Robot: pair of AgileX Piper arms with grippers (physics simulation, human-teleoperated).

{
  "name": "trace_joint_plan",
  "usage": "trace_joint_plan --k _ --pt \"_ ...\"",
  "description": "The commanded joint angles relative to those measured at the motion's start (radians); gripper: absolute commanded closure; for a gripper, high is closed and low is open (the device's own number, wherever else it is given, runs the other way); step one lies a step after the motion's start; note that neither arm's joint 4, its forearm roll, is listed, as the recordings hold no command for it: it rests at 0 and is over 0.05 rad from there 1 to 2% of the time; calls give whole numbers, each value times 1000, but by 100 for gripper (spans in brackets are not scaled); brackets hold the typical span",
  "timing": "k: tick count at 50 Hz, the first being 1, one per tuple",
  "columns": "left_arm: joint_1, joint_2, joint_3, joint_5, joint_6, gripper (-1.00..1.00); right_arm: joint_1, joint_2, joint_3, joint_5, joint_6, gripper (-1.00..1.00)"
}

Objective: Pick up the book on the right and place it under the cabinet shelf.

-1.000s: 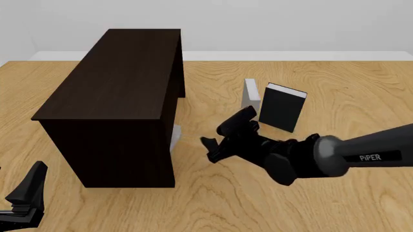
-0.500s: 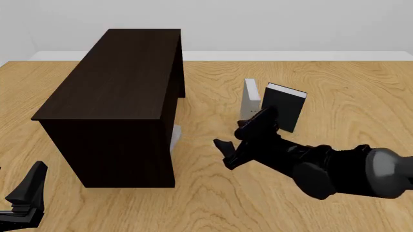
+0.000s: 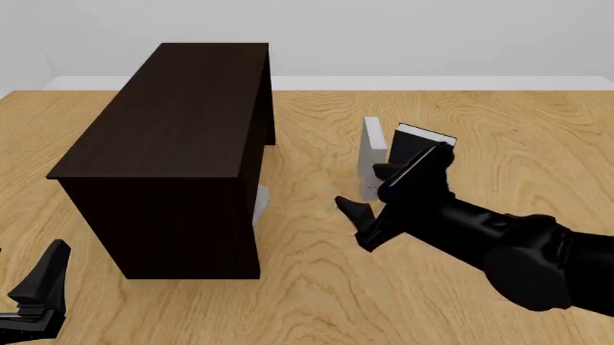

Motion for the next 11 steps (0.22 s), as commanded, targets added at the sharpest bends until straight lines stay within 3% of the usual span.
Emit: trace_joint_plan --k 1,11 --pt "0 0 0 0 0 -100 -20 -112 0 71 -32 -100" --pt "0 0 0 0 0 -100 -66 -204 -18 134 -60 -100"
